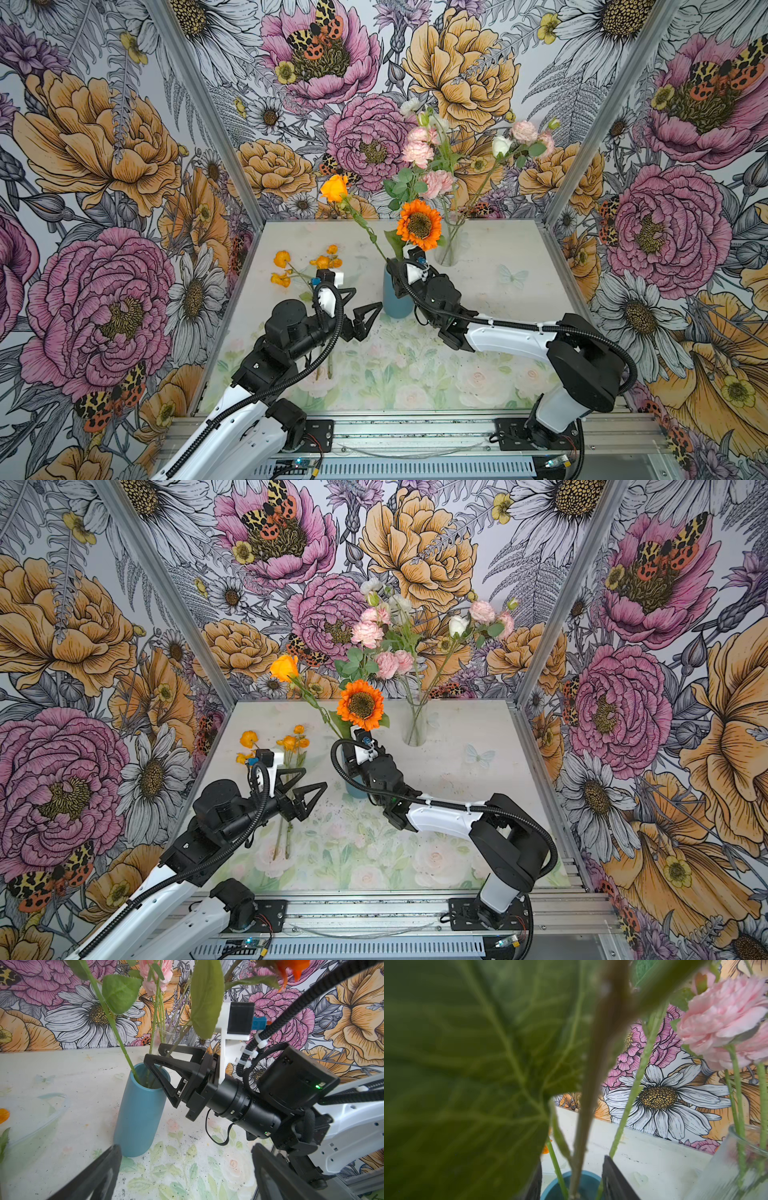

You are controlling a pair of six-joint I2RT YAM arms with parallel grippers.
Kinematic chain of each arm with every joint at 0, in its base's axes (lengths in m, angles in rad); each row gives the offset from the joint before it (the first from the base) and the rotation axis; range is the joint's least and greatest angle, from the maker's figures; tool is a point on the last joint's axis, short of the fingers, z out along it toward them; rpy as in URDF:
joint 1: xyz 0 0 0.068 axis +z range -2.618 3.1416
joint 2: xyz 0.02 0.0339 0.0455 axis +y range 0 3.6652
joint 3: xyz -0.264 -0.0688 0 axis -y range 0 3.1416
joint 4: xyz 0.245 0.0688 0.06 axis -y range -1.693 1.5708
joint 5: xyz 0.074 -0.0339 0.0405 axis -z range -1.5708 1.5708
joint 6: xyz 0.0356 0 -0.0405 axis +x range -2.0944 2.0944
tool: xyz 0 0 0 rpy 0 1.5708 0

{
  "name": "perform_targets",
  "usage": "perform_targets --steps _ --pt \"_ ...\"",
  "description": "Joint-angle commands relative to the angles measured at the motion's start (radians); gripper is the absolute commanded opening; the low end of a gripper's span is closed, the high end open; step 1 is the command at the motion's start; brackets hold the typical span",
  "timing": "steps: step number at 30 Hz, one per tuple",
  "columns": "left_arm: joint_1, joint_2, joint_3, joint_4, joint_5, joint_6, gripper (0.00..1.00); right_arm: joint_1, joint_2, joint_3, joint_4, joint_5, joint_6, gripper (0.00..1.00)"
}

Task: Arrange the flowers into the vase
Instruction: 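Withdraw the right gripper from the vase while the left gripper lowers to the poppies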

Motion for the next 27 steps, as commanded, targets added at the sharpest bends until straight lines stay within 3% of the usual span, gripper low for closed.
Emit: perform_targets --steps 1,8,11,16,22,26,27 --pt "-0.008 0.005 0.033 -0.011 -0.045 0.016 0.99 0.001 -0.056 0.02 -0.066 0.015 0.0 0.57" --pt "0.006 0.046 0.129 -0.122 -0.197 0.038 0.99 0.002 -0.151 0.087 -0.381 0.01 0.038 0.85" --pt "0.046 0.092 0.179 -0.184 -0.249 0.014 0.98 0.001 -0.198 0.082 -0.468 0.023 0.06 0.93" --pt "0.173 0.162 0.259 -0.298 -0.202 -0.061 0.99 0.001 -0.265 0.12 -0.681 0.051 0.103 0.96" --pt "0.261 0.302 0.311 -0.564 -0.407 -0.186 0.98 0.005 -0.369 0.121 -0.876 0.044 0.197 0.97" --pt "0.282 0.482 0.312 -0.589 -0.425 -0.223 0.83 0.009 -0.449 0.096 -0.967 0.008 0.237 0.97" --pt "0.283 0.522 0.309 -0.579 -0.442 -0.23 0.74 0.009 -0.463 0.096 -0.993 -0.006 0.242 0.97"
